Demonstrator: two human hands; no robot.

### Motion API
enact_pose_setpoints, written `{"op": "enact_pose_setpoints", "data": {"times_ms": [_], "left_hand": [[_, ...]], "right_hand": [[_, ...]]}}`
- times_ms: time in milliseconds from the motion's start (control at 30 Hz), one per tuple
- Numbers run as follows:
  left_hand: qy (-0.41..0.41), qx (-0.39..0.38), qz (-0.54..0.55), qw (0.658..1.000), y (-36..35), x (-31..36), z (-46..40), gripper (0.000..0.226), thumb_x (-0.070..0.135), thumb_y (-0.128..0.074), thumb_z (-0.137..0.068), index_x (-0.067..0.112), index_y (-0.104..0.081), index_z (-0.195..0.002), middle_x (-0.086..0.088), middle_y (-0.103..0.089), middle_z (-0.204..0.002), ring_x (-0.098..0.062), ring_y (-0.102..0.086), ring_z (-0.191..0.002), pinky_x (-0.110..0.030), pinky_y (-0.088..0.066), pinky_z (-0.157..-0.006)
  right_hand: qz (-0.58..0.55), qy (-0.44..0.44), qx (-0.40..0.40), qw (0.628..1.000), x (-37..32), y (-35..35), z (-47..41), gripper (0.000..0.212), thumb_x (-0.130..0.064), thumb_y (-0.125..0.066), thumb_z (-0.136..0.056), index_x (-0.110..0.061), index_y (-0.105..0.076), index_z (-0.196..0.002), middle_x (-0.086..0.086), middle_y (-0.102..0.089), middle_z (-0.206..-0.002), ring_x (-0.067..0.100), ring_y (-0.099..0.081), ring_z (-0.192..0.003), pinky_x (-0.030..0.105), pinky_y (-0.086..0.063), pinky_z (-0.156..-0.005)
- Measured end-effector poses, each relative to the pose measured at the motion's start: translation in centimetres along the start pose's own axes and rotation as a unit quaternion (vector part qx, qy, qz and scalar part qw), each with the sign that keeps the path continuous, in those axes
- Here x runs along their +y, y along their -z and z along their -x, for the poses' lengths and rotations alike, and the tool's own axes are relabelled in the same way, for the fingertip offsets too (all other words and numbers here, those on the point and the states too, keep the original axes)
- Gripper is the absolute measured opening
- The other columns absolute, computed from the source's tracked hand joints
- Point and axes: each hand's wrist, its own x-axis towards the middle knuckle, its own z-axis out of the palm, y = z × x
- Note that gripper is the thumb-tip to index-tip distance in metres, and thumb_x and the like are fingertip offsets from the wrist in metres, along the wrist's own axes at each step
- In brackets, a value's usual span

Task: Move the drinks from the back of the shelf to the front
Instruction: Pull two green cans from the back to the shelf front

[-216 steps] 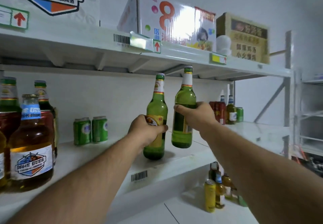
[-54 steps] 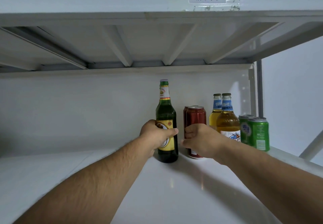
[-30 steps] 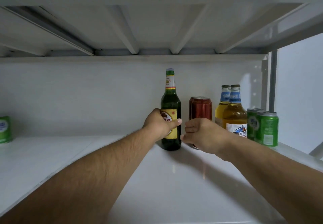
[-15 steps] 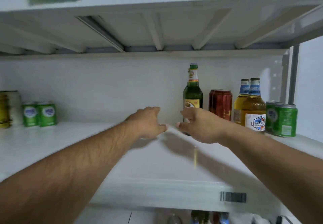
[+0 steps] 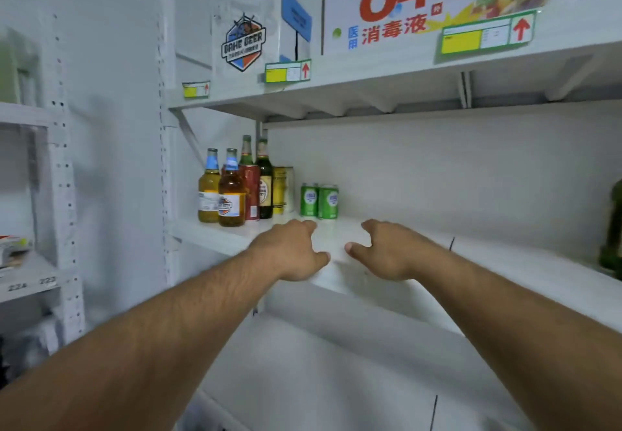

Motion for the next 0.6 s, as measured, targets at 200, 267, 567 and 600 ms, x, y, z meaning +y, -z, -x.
{"op": "enact_pose_setpoints", "data": {"times_ms": [200, 267, 567, 600], "left_hand": [[0.058, 0.003, 0.023, 0.998, 1.6, -8.5, 2.4, 0.080, 0.058, -0.055, -0.099, 0.026, -0.024, -0.165, 0.001, -0.028, -0.171, -0.025, -0.036, -0.153, -0.043, -0.038, -0.120], [0.070, 0.008, 0.037, 0.997, 1.8, -10.3, 2.5, 0.080, 0.056, -0.056, -0.099, 0.026, -0.025, -0.165, 0.001, -0.031, -0.170, -0.025, -0.038, -0.151, -0.043, -0.040, -0.119], [0.059, 0.027, 0.052, 0.997, 1.0, -13.3, -3.0, 0.077, 0.053, -0.057, -0.100, 0.024, -0.027, -0.164, 0.001, -0.035, -0.168, -0.025, -0.040, -0.150, -0.044, -0.042, -0.119], [0.056, 0.025, 0.050, 0.997, 0.7, -13.2, -4.1, 0.077, 0.053, -0.057, -0.100, 0.024, -0.026, -0.165, 0.000, -0.035, -0.168, -0.025, -0.039, -0.150, -0.044, -0.042, -0.119]], "right_hand": [[-0.010, 0.017, -0.015, 1.000, -7.9, -1.8, -2.8, 0.073, -0.057, -0.042, -0.099, -0.011, -0.029, -0.154, 0.008, -0.041, -0.155, 0.028, -0.042, -0.138, 0.040, -0.038, -0.110], [-0.009, 0.014, -0.017, 1.000, -9.3, -2.0, -3.9, 0.072, -0.056, -0.042, -0.099, -0.011, -0.030, -0.154, 0.008, -0.041, -0.155, 0.028, -0.043, -0.137, 0.040, -0.039, -0.110], [0.029, -0.020, 0.000, 0.999, -10.4, -3.6, -10.5, 0.063, -0.057, -0.042, -0.099, -0.011, -0.044, -0.142, 0.010, -0.058, -0.133, 0.028, -0.056, -0.118, 0.038, -0.048, -0.093], [0.032, -0.020, 0.003, 0.999, -10.2, -3.9, -11.5, 0.063, -0.057, -0.042, -0.098, -0.011, -0.045, -0.141, 0.010, -0.058, -0.132, 0.028, -0.056, -0.117, 0.038, -0.048, -0.093]]}}
